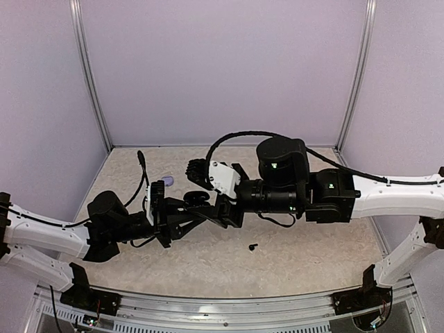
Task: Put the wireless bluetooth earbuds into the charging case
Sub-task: Adjust the left earbud in the left side groove of the charging case.
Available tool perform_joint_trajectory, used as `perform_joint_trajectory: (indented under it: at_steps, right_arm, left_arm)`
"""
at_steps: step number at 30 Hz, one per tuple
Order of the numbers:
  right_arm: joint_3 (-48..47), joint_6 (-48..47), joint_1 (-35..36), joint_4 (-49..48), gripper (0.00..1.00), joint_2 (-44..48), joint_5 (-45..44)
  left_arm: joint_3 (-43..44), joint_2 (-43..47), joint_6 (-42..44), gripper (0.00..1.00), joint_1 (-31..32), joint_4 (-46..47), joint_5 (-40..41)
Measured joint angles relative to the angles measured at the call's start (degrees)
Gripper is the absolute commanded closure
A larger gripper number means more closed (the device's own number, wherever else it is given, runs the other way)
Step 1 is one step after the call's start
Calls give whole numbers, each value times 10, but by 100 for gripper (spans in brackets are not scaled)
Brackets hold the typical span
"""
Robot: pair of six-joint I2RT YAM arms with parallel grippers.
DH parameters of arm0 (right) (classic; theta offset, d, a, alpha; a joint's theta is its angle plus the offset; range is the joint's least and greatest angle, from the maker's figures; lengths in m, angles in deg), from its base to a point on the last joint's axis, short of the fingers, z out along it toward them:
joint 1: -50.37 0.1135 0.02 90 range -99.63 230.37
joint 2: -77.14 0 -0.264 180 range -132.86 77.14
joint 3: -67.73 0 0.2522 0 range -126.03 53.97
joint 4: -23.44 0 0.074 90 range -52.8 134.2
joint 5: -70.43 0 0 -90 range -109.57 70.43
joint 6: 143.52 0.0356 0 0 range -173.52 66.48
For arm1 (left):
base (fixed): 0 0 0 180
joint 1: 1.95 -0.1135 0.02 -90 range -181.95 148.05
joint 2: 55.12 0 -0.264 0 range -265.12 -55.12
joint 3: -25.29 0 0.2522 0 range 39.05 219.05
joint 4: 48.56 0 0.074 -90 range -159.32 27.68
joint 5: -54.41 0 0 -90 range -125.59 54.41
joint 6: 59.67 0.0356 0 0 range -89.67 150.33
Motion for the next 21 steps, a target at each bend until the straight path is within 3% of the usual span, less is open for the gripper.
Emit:
perform_joint_trajectory:
  at_steps: [21]
  right_arm:
    - [18, 22, -12, 20, 36, 20, -19]
  left_arm:
    - [0, 0, 3, 100, 0, -7, 7]
